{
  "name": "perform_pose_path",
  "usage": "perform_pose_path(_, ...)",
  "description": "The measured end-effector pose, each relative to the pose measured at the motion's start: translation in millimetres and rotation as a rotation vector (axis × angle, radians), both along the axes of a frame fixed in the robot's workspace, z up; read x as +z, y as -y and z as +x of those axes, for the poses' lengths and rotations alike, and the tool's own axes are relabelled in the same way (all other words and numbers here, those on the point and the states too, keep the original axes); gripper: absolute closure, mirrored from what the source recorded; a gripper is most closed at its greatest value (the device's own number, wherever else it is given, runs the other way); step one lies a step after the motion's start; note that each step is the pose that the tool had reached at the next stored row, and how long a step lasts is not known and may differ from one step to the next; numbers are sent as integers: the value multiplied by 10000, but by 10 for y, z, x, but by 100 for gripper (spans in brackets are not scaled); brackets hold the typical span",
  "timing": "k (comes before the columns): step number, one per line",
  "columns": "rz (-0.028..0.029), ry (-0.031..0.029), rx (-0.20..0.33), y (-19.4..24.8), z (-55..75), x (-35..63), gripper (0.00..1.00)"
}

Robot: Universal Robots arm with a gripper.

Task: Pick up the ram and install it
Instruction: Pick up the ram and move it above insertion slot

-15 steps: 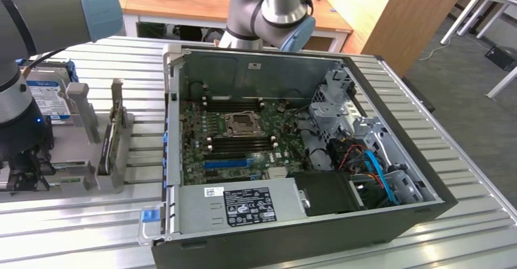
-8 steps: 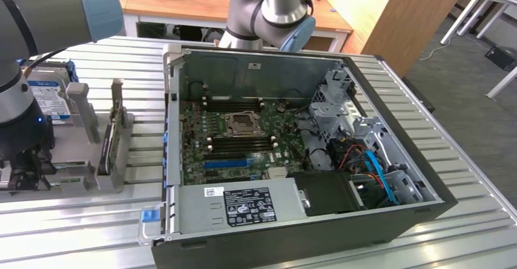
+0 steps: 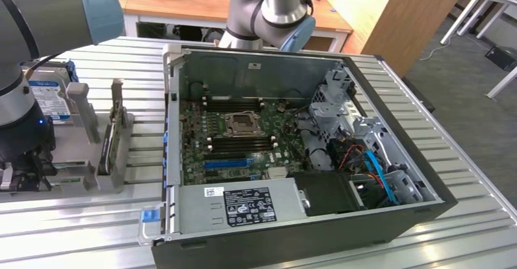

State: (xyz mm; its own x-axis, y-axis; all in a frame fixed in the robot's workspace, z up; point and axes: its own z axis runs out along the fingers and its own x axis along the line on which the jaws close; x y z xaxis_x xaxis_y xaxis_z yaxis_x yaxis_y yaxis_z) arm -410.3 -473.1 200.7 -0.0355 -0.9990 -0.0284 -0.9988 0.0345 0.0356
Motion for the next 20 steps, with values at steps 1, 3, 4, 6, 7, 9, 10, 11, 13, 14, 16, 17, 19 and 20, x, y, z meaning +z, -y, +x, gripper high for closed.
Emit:
perform_pose_path(1, 0, 0, 0, 0, 0, -3, 65)
perform_pose_path(3, 1, -1, 0, 0, 0, -4, 65)
perform_pose_path(4, 1, -1, 0, 0, 0, -4, 65)
perform_pose_path(6, 2, 1, 0, 0, 0, -5, 65)
perform_pose_path(7, 2, 1, 0, 0, 0, -5, 65)
perform_pose_path(9, 3, 1, 0, 0, 0, -5, 65)
perform_pose_path(10, 2, 1, 0, 0, 0, -5, 65)
perform_pose_path(11, 2, 1, 0, 0, 0, -5, 65)
perform_pose_path(13, 2, 1, 0, 0, 0, -5, 66)
perform_pose_path(14, 2, 0, 0, 0, 0, -5, 73)
perform_pose_path(16, 2, 1, 0, 0, 0, -5, 79)
perform_pose_path(17, 2, 1, 0, 0, 0, -5, 79)
perform_pose_path(19, 2, 1, 0, 0, 0, -5, 79)
perform_pose_path(20, 2, 1, 0, 0, 0, -5, 79)
